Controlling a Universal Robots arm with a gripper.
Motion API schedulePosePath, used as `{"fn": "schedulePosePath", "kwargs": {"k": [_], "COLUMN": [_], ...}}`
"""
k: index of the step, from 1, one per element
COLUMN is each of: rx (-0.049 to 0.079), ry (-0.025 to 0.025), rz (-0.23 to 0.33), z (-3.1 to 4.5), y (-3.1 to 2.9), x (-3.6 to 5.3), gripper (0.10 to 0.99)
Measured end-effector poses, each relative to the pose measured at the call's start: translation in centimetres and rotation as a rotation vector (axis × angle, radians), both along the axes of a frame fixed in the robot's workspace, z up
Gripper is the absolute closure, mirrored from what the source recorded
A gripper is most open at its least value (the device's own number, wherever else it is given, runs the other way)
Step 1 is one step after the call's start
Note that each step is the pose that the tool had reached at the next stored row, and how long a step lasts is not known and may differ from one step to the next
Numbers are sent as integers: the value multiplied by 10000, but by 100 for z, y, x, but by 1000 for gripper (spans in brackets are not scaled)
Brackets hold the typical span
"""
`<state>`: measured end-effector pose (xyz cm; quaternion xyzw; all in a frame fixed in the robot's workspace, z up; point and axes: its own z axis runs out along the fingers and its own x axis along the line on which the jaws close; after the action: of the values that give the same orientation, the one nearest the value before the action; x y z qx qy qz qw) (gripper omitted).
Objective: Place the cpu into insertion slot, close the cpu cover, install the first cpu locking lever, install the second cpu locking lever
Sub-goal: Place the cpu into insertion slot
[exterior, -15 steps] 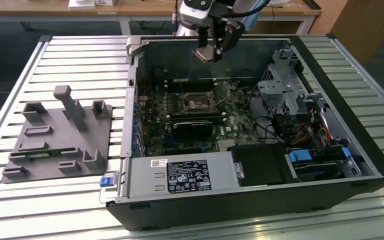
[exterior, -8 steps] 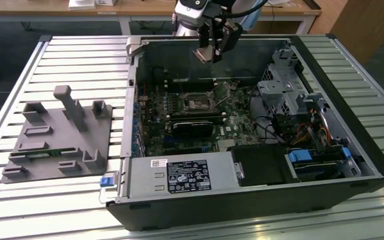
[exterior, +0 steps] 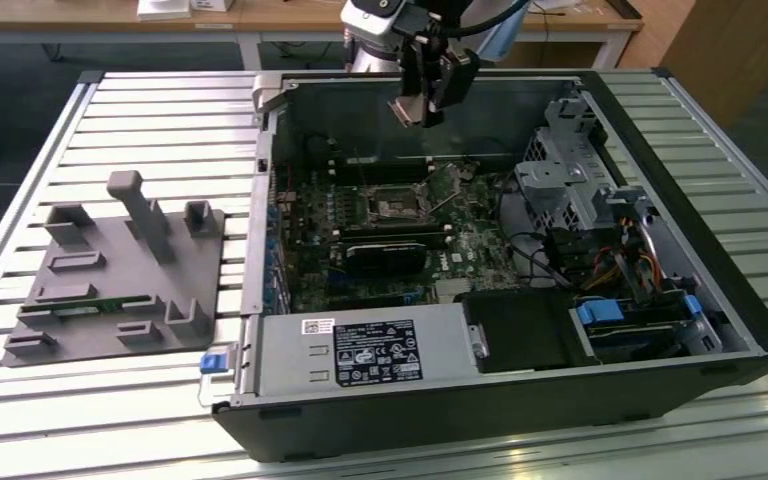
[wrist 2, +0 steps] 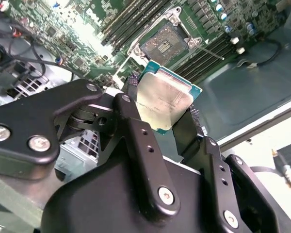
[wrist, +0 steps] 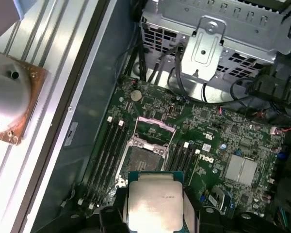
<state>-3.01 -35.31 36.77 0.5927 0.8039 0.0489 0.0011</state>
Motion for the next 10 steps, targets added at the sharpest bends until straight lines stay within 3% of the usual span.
{"fn": "schedulePosePath", "kwargs": {"k": [10], "rx": [-4], "ry": [0], "rz": [-1228], "z": [-13], "y": [0], "x": [-4], "gripper": [545]}}
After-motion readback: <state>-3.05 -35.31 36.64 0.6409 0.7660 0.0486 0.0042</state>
